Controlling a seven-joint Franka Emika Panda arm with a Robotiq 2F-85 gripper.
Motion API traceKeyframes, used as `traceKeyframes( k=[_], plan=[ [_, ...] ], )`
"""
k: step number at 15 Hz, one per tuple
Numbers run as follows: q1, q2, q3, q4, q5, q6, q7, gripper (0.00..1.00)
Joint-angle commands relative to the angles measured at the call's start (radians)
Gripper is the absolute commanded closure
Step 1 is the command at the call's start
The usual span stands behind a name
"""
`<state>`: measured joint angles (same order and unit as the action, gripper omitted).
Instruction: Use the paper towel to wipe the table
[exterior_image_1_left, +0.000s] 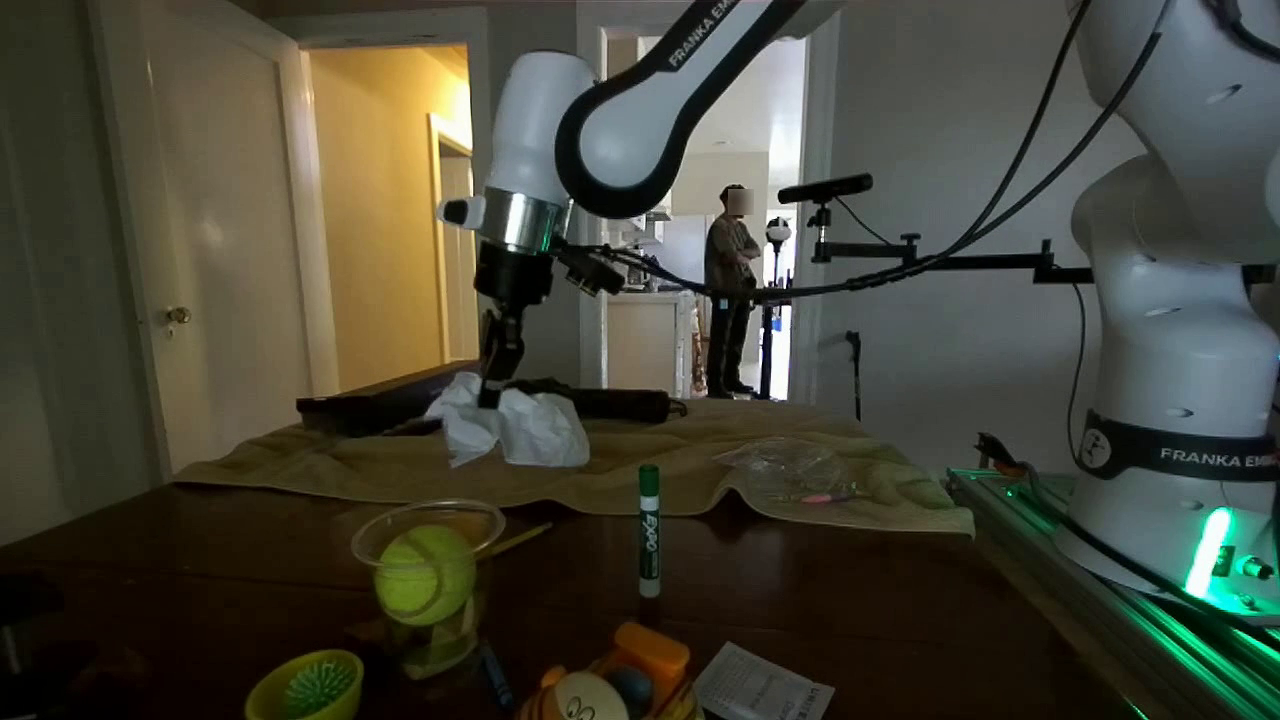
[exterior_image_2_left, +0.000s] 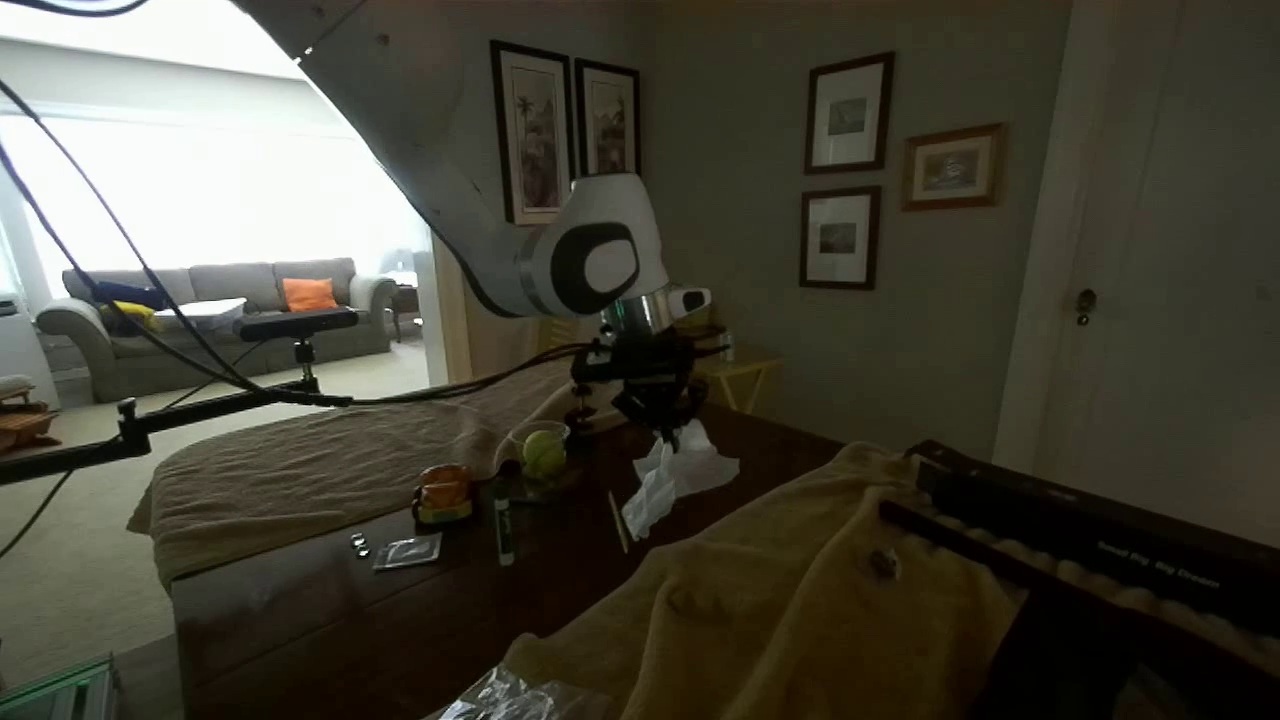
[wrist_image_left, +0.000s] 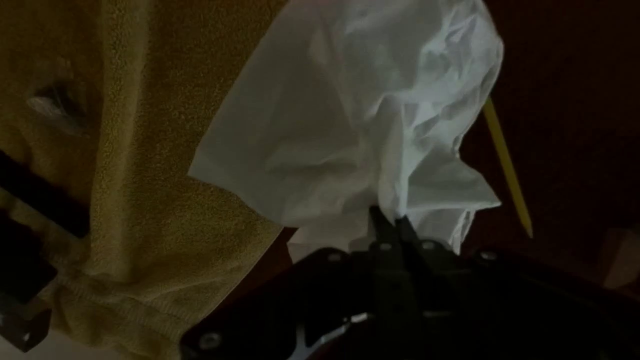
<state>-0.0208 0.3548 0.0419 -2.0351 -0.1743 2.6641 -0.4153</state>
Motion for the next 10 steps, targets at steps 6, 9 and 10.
traceKeyframes(
  k=[6,9,10],
  plan=[
    [0.082,0.299,-0.014,0.313,-0.057,0.088,0.078,0.99],
    [0.088,0.395,-0.006,0.4,-0.048,0.122,0.068,0.99],
    [0.088,0.42,-0.003,0.424,-0.044,0.121,0.066,1.0]
  ],
)
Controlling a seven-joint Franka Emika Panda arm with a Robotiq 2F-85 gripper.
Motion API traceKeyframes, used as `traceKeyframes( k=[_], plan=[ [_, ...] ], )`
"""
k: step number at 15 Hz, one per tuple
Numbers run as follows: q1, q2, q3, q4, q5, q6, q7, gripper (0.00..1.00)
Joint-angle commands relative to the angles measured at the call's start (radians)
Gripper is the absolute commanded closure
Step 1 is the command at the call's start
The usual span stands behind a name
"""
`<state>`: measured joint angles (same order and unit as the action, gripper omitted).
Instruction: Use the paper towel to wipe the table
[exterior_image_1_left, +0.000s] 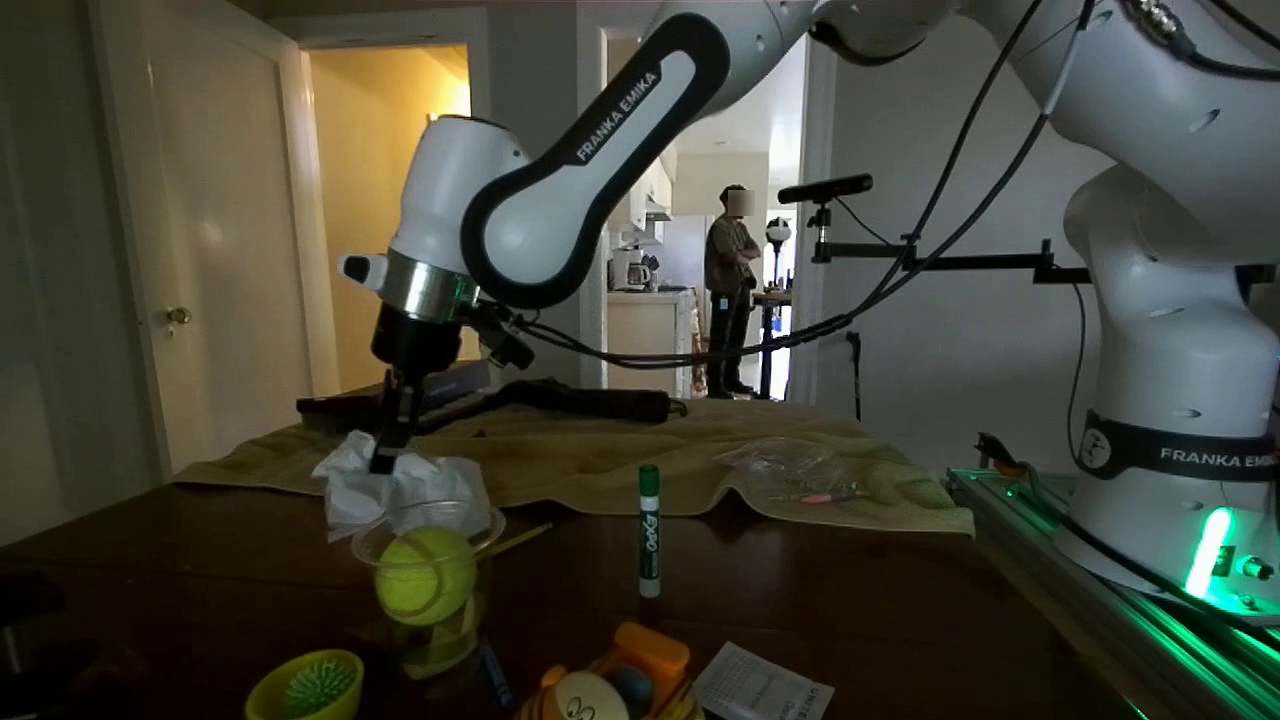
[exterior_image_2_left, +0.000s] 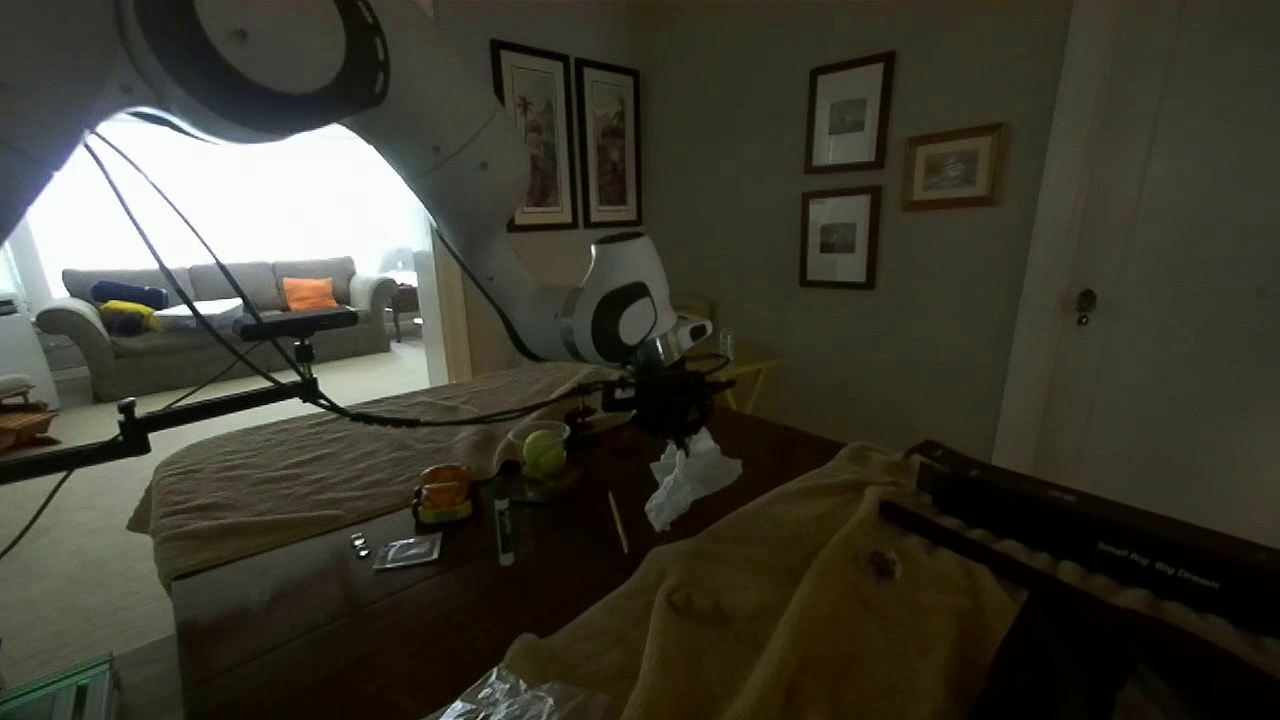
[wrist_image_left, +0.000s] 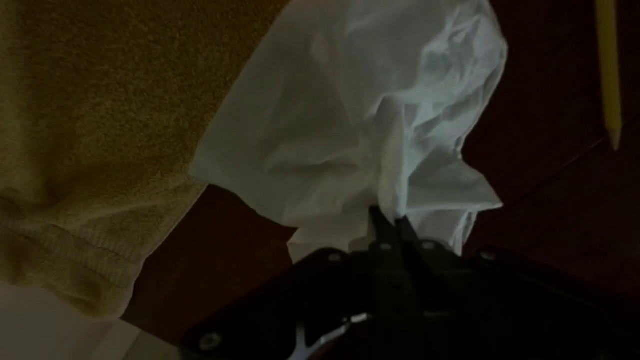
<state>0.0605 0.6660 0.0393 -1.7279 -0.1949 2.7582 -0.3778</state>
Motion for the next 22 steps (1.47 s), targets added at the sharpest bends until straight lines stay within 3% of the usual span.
traceKeyframes(
  k=[1,7,14,19,22],
  plan=[
    [0.009,0.138,-0.003,0.139,-0.026,0.032,0.027,1.0],
    [-0.004,0.267,0.016,0.242,-0.013,0.011,0.012,0.99],
    [0.023,0.292,0.013,0.303,-0.021,0.004,0.017,1.0],
    [0.029,0.201,0.044,0.167,-0.02,-0.032,0.013,0.99],
    [0.041,0.142,-0.016,0.099,-0.033,-0.077,0.061,0.99]
  ],
)
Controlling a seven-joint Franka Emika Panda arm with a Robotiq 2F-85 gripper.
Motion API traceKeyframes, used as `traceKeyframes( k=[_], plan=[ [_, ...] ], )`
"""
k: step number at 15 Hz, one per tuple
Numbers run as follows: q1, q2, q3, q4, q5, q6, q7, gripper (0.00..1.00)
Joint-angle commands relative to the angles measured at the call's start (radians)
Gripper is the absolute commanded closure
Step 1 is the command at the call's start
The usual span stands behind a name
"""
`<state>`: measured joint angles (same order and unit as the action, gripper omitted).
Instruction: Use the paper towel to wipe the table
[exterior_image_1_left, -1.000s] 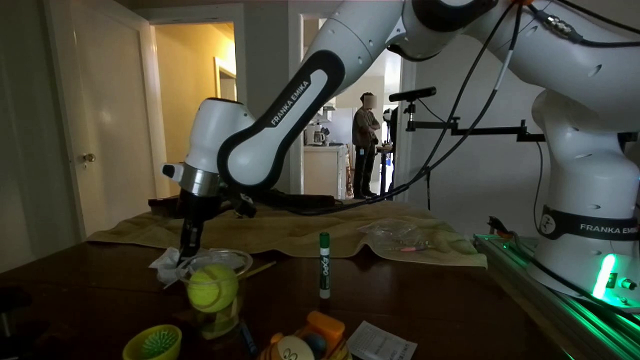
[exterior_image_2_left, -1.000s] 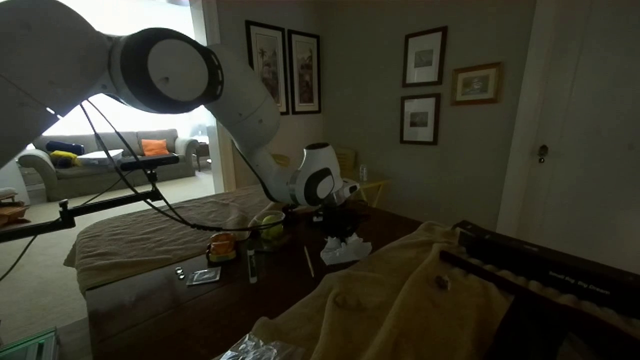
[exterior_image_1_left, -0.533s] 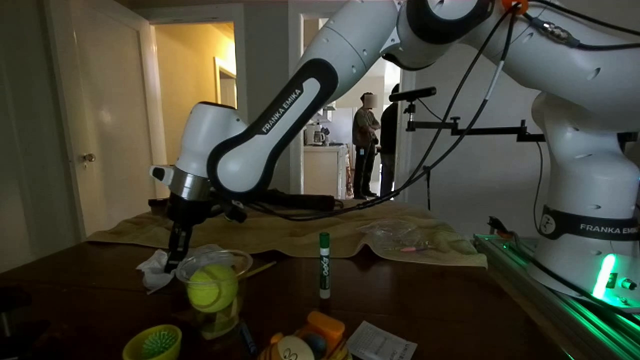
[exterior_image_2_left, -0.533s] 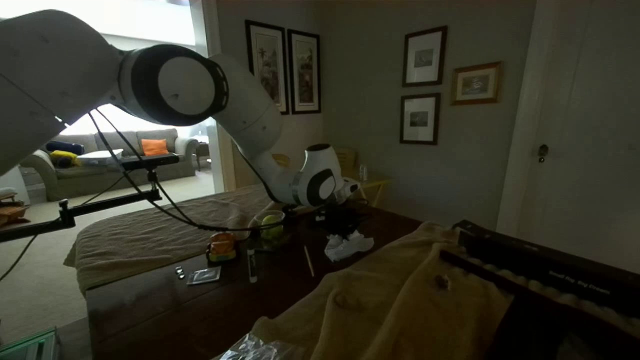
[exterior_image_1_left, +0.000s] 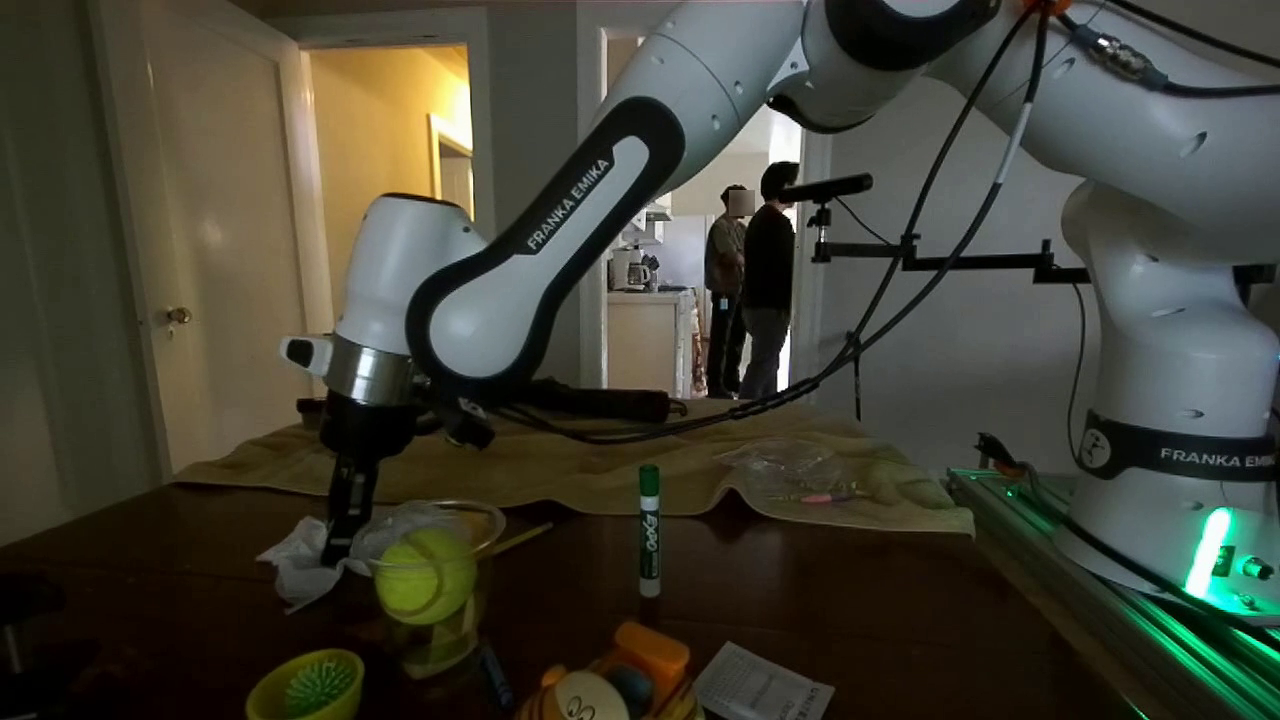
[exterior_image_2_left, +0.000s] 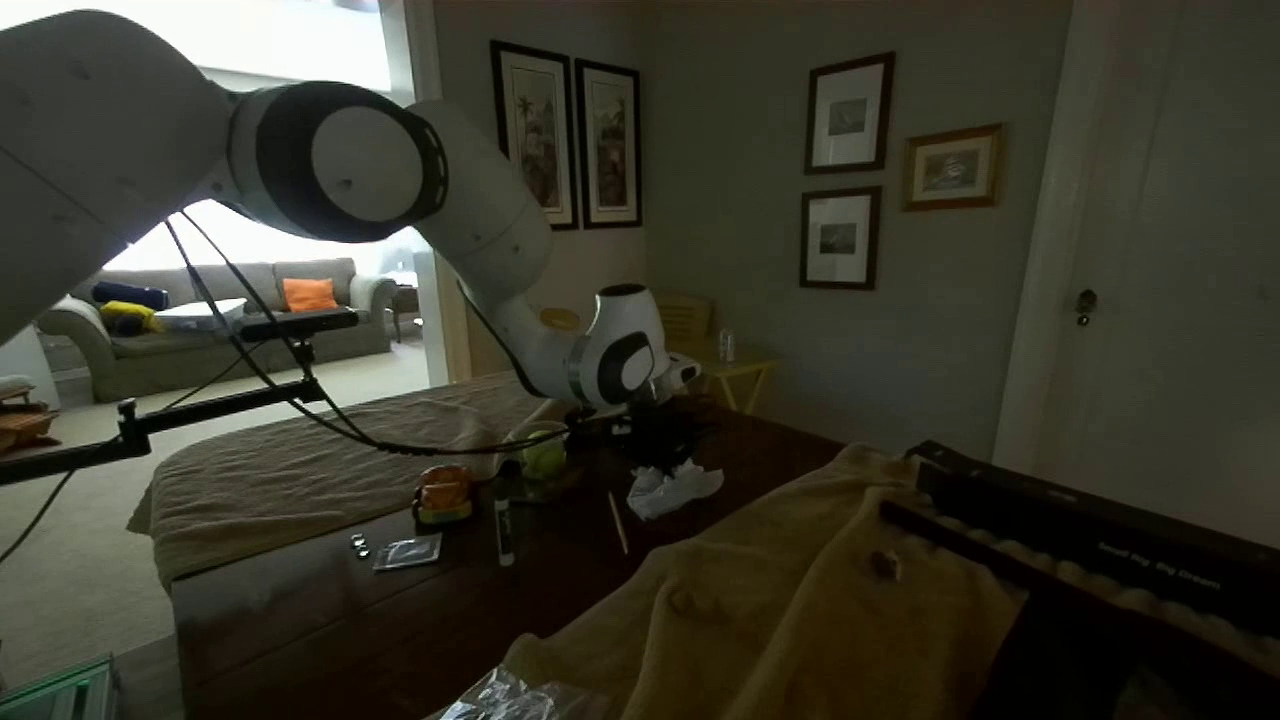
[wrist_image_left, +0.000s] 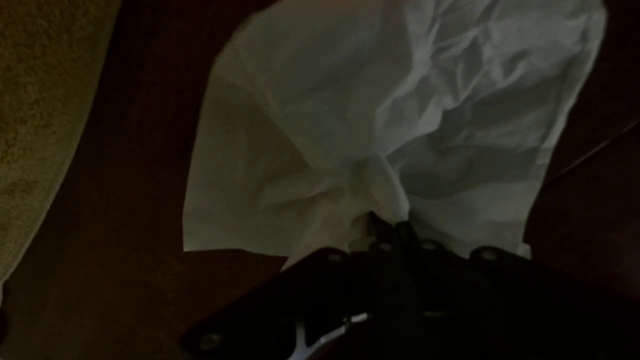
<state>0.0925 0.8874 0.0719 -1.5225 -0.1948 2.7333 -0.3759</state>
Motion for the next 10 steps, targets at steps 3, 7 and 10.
traceKeyframes(
  k=[3,7,10],
  plan=[
    [0.005,-0.082,-0.107,-0.103,-0.045,-0.078,0.088,0.99],
    [-0.008,-0.04,-0.118,-0.049,-0.04,-0.061,0.073,1.0],
    [-0.008,-0.012,-0.087,-0.013,-0.028,-0.057,0.058,0.99]
  ],
)
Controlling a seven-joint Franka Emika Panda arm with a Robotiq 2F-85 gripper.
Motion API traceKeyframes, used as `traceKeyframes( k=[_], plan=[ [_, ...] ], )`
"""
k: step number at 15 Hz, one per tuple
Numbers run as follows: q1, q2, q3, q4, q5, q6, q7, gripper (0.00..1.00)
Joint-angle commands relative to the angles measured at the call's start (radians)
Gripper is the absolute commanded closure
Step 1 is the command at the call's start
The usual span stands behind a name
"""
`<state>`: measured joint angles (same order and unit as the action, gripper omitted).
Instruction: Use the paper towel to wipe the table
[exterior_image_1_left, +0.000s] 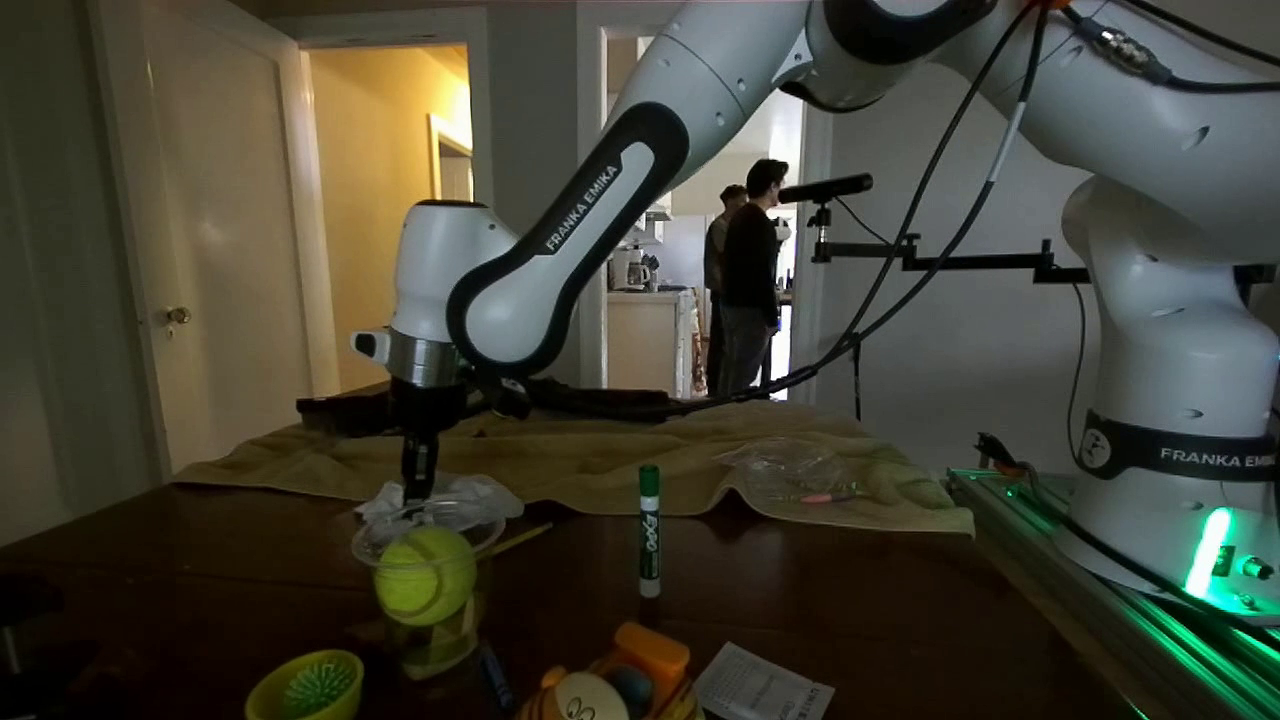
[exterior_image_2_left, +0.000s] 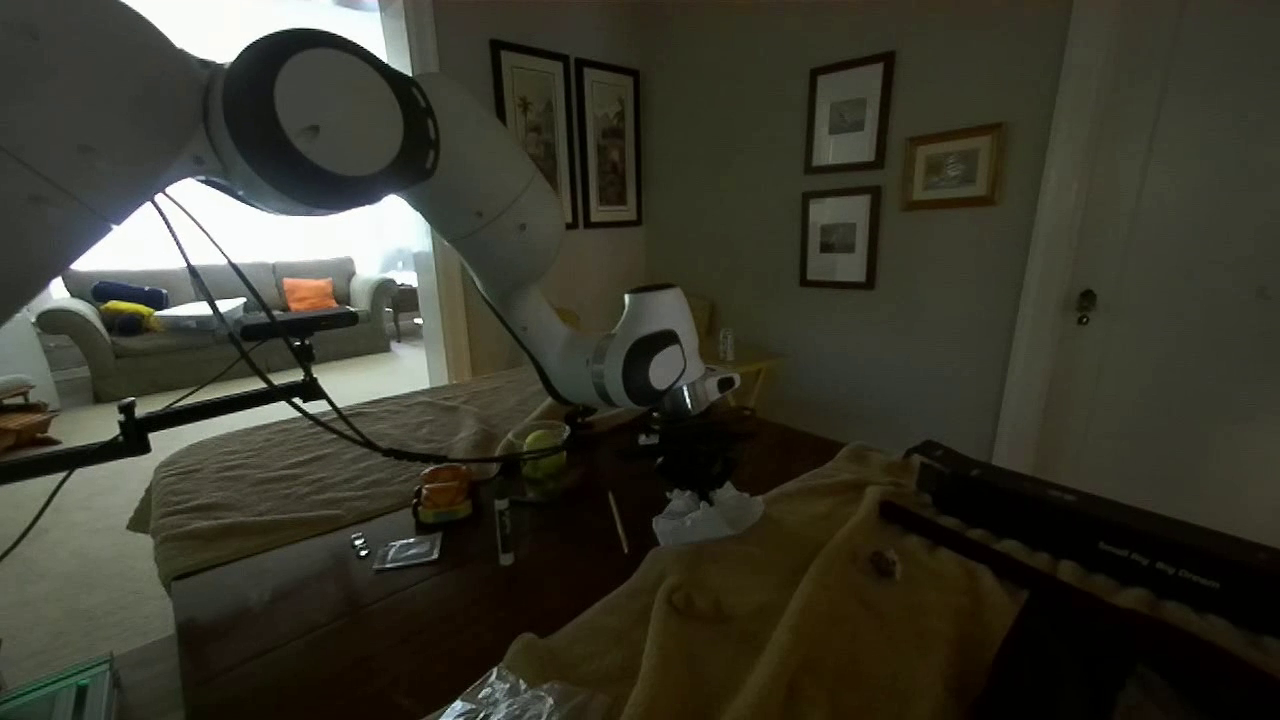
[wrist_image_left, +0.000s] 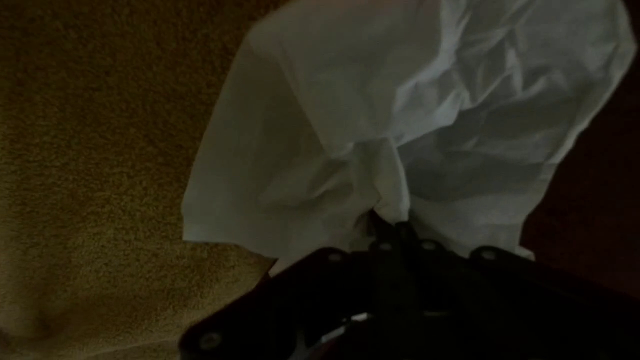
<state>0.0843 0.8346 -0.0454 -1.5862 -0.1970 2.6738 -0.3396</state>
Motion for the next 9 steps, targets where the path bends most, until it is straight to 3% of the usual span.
traceKeyframes(
  k=[1,5,9],
  plan=[
    [0.003,0.05,0.045,0.062,-0.023,0.004,0.015,0.99],
    [0.016,0.062,0.095,0.073,-0.018,-0.004,0.0,0.99],
    [0.026,-0.004,0.096,-0.035,-0.028,0.006,0.011,1.0]
  ],
)
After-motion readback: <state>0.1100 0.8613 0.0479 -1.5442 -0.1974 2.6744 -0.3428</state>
